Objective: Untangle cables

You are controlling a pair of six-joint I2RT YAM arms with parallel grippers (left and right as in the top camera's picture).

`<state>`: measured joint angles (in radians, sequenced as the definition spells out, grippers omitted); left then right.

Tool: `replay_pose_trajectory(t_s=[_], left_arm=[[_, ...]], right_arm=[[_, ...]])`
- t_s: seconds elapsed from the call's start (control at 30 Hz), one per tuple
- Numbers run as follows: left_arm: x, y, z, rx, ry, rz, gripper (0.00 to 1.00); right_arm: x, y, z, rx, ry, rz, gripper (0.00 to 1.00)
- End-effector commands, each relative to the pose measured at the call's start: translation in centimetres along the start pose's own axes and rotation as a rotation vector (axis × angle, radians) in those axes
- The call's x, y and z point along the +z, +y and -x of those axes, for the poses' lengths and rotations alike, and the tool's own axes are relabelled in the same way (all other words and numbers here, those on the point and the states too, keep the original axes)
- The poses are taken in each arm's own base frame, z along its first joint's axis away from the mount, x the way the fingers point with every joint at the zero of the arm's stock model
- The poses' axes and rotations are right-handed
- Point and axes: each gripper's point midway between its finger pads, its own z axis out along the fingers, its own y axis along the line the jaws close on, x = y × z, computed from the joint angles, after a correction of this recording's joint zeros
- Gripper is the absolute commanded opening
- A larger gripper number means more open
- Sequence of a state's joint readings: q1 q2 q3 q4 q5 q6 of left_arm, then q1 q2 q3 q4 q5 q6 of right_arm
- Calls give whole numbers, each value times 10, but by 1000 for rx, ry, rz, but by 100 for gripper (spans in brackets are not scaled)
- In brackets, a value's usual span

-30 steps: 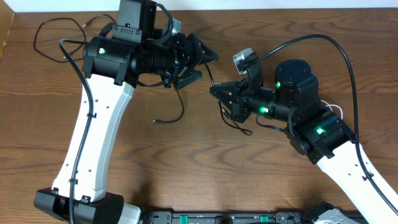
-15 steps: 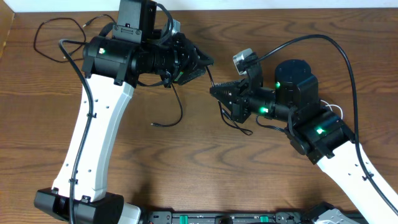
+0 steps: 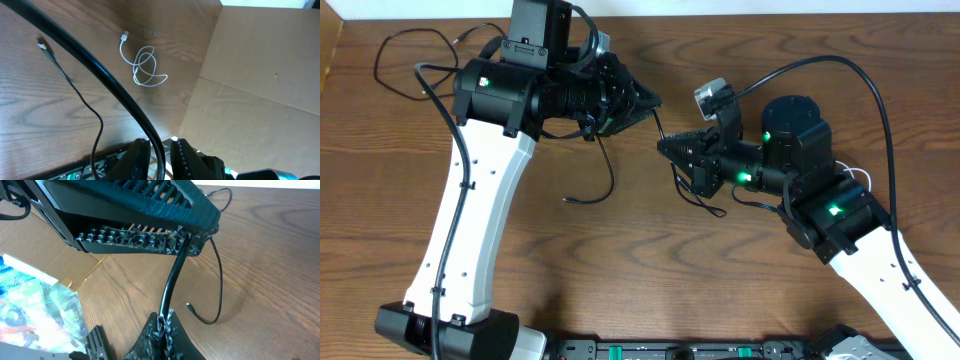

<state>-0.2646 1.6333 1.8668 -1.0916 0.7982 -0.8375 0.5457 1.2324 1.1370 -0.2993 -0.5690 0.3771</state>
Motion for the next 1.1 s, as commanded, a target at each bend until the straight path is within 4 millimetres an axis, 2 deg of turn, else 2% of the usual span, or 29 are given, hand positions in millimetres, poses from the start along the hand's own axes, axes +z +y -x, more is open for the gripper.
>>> replay_pose_trajectory(t_s=[0.0, 0.07, 0.27, 0.3, 0.33, 0.43, 0.47, 0.5, 0.6, 0.9, 1.0, 1.07], left_arm=[[4, 2, 3, 3, 1, 9, 14], [4, 2, 3, 3, 0, 9, 8], [4, 6, 8, 3, -28, 31, 8], [3, 9, 12, 3, -49, 48, 7], [3, 12, 16, 3, -72, 66, 8], [2, 18, 23, 3, -115, 101, 7], [1, 20, 25, 2, -126, 109, 8], [0, 20, 27, -1, -130, 109, 8], [-6, 25, 36, -37, -157, 110, 7], [-45, 40, 88, -115, -324, 78, 8], [-69, 46, 115, -150, -421, 51, 8], [-90, 62, 135, -227, -514, 64, 7]], right_arm=[[0, 5, 1, -24, 1, 16, 1], [0, 5, 1, -24, 1, 16, 1], [0, 4, 0, -21, 5, 13, 1], [0, 4, -1, -20, 5, 9, 8], [0, 3, -1, -20, 5, 4, 20], [0, -4, -2, -9, 6, -35, 78], [-1, -7, -3, -2, 7, -52, 91], [-1, -11, -4, 3, 11, -69, 95], [-2, -19, -10, 21, 28, -112, 99], [-3, -24, -16, 38, 51, -137, 99], [-3, -24, -18, 41, 58, -140, 99], [-3, -25, -20, 45, 64, -142, 99]])
